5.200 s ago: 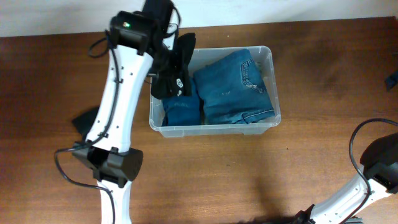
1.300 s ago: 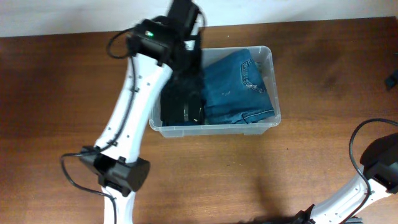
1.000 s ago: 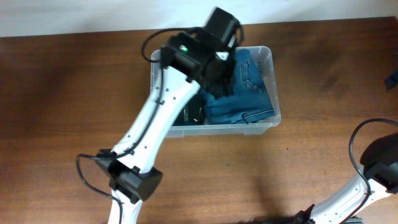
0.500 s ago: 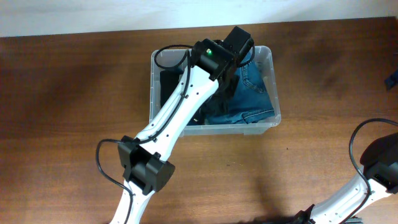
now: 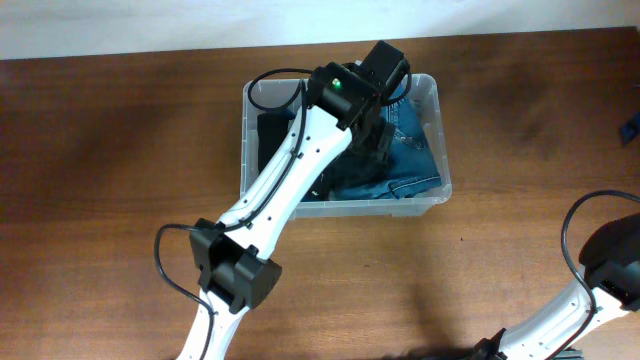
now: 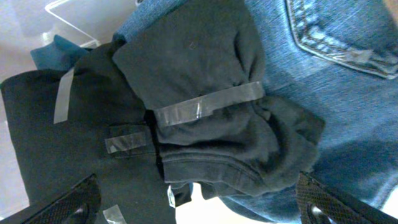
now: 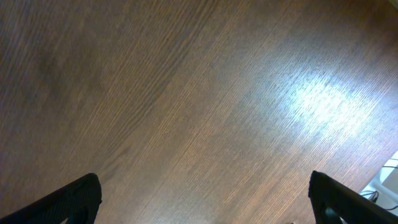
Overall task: Pack container
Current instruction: 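Open the left gripper and lift it out of the bin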
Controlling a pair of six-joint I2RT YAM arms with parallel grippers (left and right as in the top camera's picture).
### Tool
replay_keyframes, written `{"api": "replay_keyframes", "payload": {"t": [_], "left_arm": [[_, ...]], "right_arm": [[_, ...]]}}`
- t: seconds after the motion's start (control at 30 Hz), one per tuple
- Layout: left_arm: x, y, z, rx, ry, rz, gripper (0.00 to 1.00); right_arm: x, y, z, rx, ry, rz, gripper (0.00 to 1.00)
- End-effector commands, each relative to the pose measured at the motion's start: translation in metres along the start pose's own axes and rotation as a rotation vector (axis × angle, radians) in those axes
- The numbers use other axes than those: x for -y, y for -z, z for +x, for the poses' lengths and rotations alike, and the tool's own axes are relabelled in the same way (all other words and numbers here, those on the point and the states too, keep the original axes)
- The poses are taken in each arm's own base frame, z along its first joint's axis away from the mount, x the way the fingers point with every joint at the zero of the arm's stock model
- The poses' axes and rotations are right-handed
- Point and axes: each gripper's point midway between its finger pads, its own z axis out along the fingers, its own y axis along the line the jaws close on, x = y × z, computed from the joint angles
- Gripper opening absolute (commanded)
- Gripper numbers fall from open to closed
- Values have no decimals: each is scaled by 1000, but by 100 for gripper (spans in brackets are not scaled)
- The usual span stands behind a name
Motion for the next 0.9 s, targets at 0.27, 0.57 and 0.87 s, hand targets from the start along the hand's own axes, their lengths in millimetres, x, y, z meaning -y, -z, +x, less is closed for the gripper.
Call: {"api": "replay_keyframes", "payload": {"t": [0.27, 0.57, 0.87], "left_arm": [[-57, 145, -26, 324, 46, -13, 99], [-78, 204, -19, 457, 91, 9, 99], [-141, 201, -21, 413, -127, -352, 99]], "right_arm": [[4, 8, 0, 22, -13, 7, 99], [4, 8, 0, 22, -13, 7, 98], [4, 8, 0, 22, -13, 7, 99]]}}
